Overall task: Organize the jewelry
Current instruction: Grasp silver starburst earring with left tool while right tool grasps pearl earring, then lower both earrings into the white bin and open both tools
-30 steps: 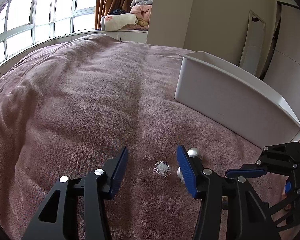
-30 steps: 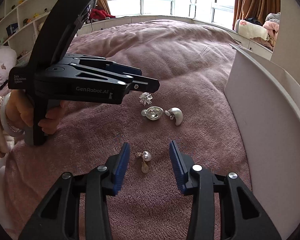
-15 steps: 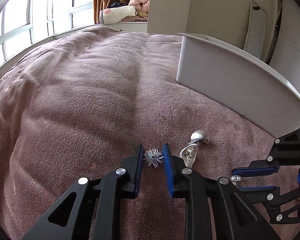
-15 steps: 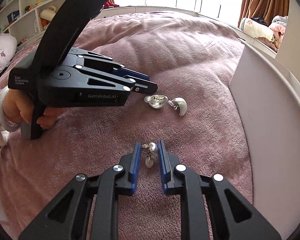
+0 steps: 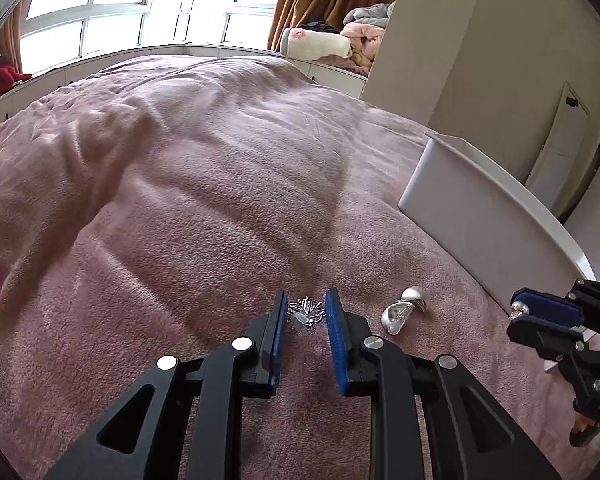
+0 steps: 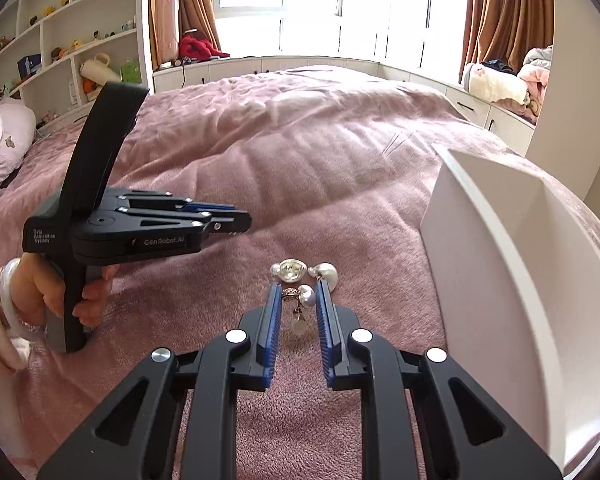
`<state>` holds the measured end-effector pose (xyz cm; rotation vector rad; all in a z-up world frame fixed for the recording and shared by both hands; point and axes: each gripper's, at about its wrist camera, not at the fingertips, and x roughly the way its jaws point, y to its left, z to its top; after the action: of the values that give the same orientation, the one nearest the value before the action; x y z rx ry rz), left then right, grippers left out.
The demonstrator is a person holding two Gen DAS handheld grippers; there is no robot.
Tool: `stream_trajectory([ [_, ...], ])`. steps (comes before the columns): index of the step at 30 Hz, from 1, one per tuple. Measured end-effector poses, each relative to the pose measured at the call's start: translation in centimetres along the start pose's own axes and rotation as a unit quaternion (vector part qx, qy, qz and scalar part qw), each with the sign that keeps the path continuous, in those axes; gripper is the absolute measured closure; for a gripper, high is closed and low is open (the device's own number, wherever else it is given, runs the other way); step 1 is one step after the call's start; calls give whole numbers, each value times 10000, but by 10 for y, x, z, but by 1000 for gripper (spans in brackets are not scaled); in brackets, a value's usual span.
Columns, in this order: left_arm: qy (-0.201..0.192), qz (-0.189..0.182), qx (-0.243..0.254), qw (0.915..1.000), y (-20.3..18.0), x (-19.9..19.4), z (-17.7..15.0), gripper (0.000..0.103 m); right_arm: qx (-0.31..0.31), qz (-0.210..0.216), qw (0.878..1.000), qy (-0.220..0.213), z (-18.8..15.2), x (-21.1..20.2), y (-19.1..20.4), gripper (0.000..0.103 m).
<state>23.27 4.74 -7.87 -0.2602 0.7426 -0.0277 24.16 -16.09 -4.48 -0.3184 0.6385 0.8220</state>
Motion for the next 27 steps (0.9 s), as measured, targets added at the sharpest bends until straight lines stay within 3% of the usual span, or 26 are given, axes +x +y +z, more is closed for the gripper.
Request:
stream_trajectory([
  [3,-97,171,104,9998,-6,-12,4,79,156,-20,9994,-322,9,-20,-11,85],
  [9,-410,117,342,9985,-37,-40,25,79,440,-185,9945,-930,21,-65,-31,85],
  [19,-977,-97,1182,9881,-129,-82,73,79,1002,-488,9764,-1849,27,-134,-72,85],
  [24,-1040,-329,1507,9825,-174,-84,95,79,1309,-738,9654,-2130,19,-161,-96,85],
  [27,-868,-549,1610,9816,-200,-77,107,78,1508,-956,9598,-2165,13,-172,-113,85],
])
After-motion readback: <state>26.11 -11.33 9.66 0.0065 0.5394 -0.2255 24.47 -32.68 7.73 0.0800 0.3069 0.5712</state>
